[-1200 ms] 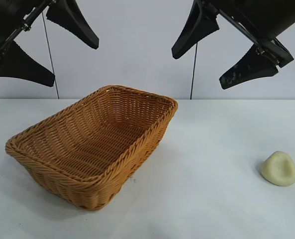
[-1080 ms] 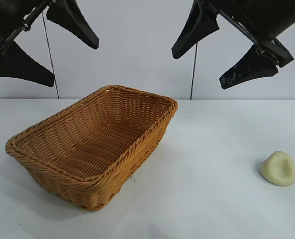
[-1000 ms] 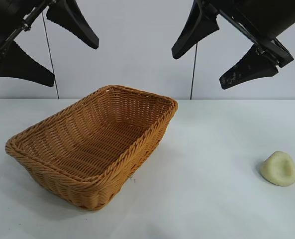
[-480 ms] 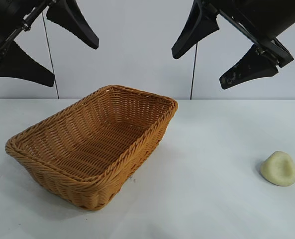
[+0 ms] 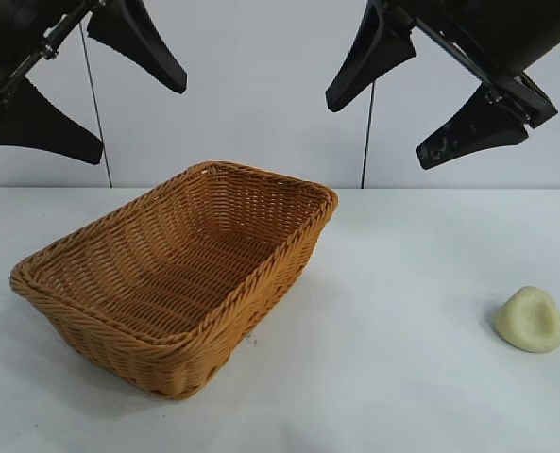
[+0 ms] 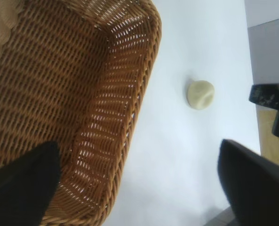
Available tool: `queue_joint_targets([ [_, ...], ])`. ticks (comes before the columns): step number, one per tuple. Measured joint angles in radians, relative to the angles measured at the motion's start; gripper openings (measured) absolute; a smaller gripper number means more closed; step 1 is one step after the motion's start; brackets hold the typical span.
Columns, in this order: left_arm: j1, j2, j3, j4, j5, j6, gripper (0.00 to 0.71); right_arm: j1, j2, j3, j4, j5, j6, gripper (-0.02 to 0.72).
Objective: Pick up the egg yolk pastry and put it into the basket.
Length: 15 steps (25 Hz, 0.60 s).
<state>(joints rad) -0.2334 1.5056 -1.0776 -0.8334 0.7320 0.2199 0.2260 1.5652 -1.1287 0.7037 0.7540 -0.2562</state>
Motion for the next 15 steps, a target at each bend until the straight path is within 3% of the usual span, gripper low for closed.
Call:
queue_joint_targets([
  [3, 0.049, -0.047, 0.000, 0.069, 0.041, -0.075, 0.696, 0.000, 0.000, 0.000, 0.000, 0.000, 0.000, 0.685],
  [6, 0.060, -0.112, 0.003, 0.215, 0.078, -0.220, 0.696, 0.000, 0.000, 0.000, 0.000, 0.000, 0.000, 0.685],
  [8, 0.052, -0.136, 0.007, 0.257, 0.088, -0.284, 0.696, 0.000, 0.000, 0.000, 0.000, 0.000, 0.000, 0.685],
  [10, 0.009, -0.193, 0.040, 0.414, 0.094, -0.504, 0.696, -0.001, 0.000, 0.000, 0.000, 0.000, 0.000, 0.685],
  [15, -0.047, -0.214, 0.125, 0.567, 0.086, -0.883, 0.696, -0.001, 0.000, 0.000, 0.000, 0.000, 0.000, 0.685],
])
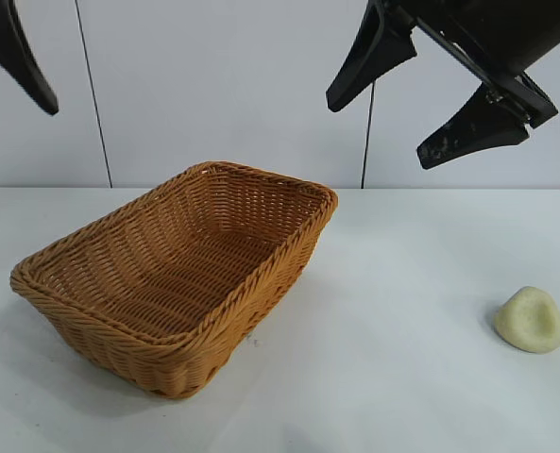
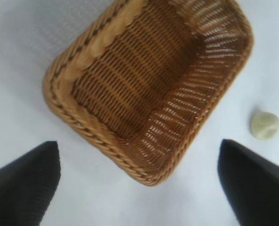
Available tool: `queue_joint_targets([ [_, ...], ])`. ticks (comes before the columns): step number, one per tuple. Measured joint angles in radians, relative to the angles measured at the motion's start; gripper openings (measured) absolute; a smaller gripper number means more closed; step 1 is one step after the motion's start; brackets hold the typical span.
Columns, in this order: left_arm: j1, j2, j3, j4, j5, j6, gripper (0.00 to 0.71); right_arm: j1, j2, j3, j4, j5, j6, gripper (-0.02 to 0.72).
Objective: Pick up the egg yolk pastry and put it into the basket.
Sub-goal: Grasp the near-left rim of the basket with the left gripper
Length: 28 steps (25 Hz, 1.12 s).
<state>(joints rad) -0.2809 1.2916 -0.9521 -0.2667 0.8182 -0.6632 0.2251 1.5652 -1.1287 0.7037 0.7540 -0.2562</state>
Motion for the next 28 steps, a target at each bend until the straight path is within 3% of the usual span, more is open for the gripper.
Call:
queue_joint_targets([
  [6, -0.006, 0.027, 0.047, 0.017, -0.049, -0.201, 0.696, 0.000, 0.000, 0.000, 0.000, 0.000, 0.000, 0.685],
  [12, -0.006, 0.114, 0.047, 0.017, -0.054, -0.274, 0.696, 0.000, 0.000, 0.000, -0.001, 0.001, 0.000, 0.685],
  [19, -0.035, 0.284, 0.047, -0.022, -0.102, -0.289, 0.696, 0.000, 0.000, 0.000, -0.001, 0.001, 0.000, 0.685],
  [23, -0.063, 0.370, 0.047, -0.026, -0.184, -0.291, 0.696, 0.000, 0.000, 0.000, -0.001, 0.001, 0.000, 0.685],
  [28, -0.064, 0.491, 0.047, -0.026, -0.269, -0.294, 0.696, -0.001, 0.000, 0.000, -0.001, 0.001, 0.000, 0.685],
])
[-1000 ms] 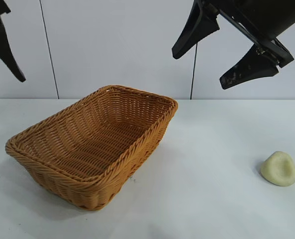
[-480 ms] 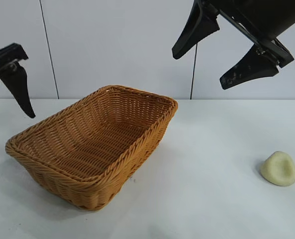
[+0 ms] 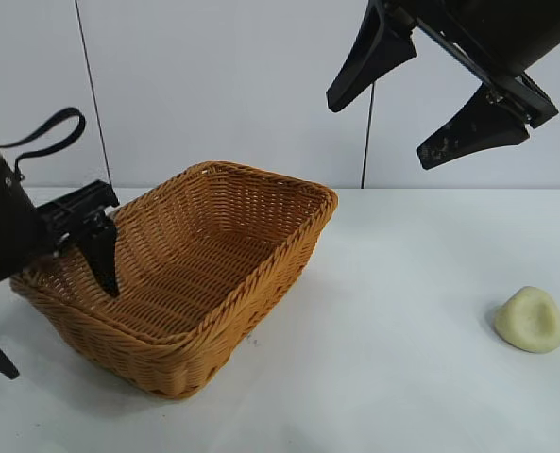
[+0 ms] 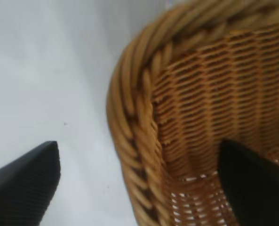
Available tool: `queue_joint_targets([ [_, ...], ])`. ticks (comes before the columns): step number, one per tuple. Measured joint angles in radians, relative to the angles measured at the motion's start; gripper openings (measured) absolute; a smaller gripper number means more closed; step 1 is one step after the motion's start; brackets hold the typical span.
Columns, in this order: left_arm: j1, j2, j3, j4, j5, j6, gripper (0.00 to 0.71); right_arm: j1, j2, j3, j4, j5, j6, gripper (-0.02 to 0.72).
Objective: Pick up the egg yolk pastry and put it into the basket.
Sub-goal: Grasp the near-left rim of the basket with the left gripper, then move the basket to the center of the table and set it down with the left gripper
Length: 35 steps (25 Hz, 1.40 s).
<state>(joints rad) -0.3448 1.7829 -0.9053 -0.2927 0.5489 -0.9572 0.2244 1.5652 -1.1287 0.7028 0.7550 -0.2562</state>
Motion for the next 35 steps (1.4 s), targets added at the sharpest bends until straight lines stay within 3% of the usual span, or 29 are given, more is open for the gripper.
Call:
queue_joint_targets([
  [4, 0.000, 0.042, 0.000, -0.024, -0.005, 0.000, 0.696, 0.000, 0.000, 0.000, 0.000, 0.000, 0.000, 0.685],
  [6, 0.000, 0.042, 0.000, -0.033, -0.015, 0.000, 0.655, 0.000, 0.000, 0.000, 0.000, 0.000, 0.000, 0.685],
  [9, 0.000, 0.042, 0.000, -0.046, -0.018, 0.000, 0.461, 0.000, 0.000, 0.000, 0.000, 0.000, 0.000, 0.685],
  [12, 0.000, 0.042, 0.000, -0.057, -0.020, -0.006, 0.197, 0.000, 0.000, 0.000, 0.000, 0.000, 0.000, 0.685],
  [13, 0.000, 0.042, -0.001, -0.068, -0.023, -0.017, 0.159, 0.000, 0.000, 0.000, 0.000, 0.000, 0.000, 0.685],
  [19, 0.005, 0.041, -0.072, -0.054, 0.051, 0.053, 0.146, 0.000, 0.000, 0.000, -0.004, 0.002, 0.000, 0.685],
  [25, 0.067, 0.047, -0.244, -0.048, 0.159, 0.250, 0.146, 0.000, 0.000, -0.001, -0.006, 0.003, 0.000, 0.685],
  [30, 0.122, 0.117, -0.382, -0.042, 0.299, 0.430, 0.146, 0.000, 0.000, -0.001, -0.006, 0.003, 0.000, 0.685],
  [35, 0.123, 0.243, -0.559, -0.035, 0.461, 0.651, 0.146, 0.000, 0.000, -0.001, -0.012, 0.003, 0.000, 0.685],
])
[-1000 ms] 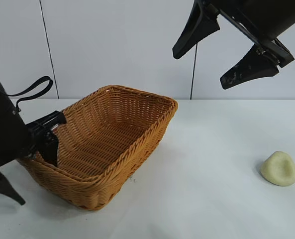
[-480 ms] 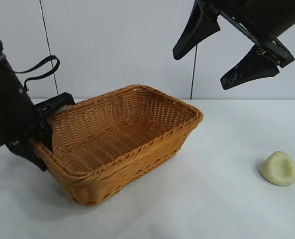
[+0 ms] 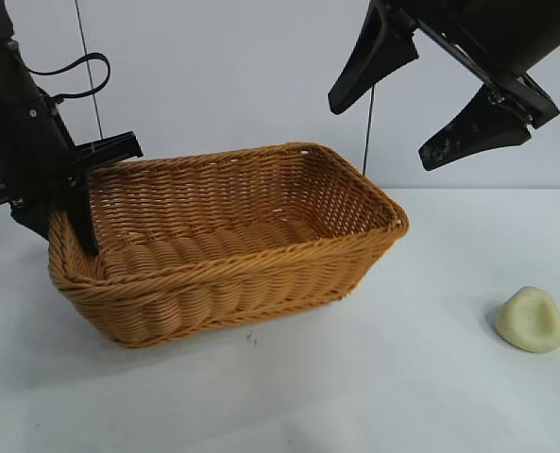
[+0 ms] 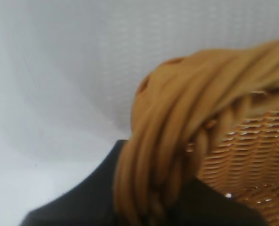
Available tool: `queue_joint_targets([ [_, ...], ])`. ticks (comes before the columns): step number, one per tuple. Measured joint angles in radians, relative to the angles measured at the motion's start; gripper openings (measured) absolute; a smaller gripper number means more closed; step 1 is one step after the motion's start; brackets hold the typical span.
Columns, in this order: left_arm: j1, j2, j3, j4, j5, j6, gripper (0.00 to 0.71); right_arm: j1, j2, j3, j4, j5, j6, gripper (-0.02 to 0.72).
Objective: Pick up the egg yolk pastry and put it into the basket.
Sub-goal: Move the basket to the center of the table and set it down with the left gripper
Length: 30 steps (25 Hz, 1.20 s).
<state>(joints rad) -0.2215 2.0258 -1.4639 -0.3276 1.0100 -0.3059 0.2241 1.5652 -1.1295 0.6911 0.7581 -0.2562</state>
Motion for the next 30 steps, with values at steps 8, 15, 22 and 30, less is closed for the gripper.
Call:
queue_joint_targets([
  [8, -0.053, 0.105, -0.186, 0.005, 0.138, 0.124, 0.146, 0.000, 0.000, 0.000, -0.002, 0.000, 0.000, 0.685],
  [15, -0.058, 0.178, -0.187, 0.007, 0.100, 0.133, 0.146, 0.000, 0.000, 0.000, -0.002, 0.000, 0.000, 0.685],
  [22, -0.058, 0.212, -0.187, -0.010, 0.048, 0.162, 0.146, 0.000, 0.000, 0.000, -0.002, 0.000, 0.000, 0.685],
  [30, -0.058, 0.212, -0.187, -0.030, 0.043, 0.177, 0.461, 0.000, 0.000, 0.000, -0.002, 0.000, 0.000, 0.685],
])
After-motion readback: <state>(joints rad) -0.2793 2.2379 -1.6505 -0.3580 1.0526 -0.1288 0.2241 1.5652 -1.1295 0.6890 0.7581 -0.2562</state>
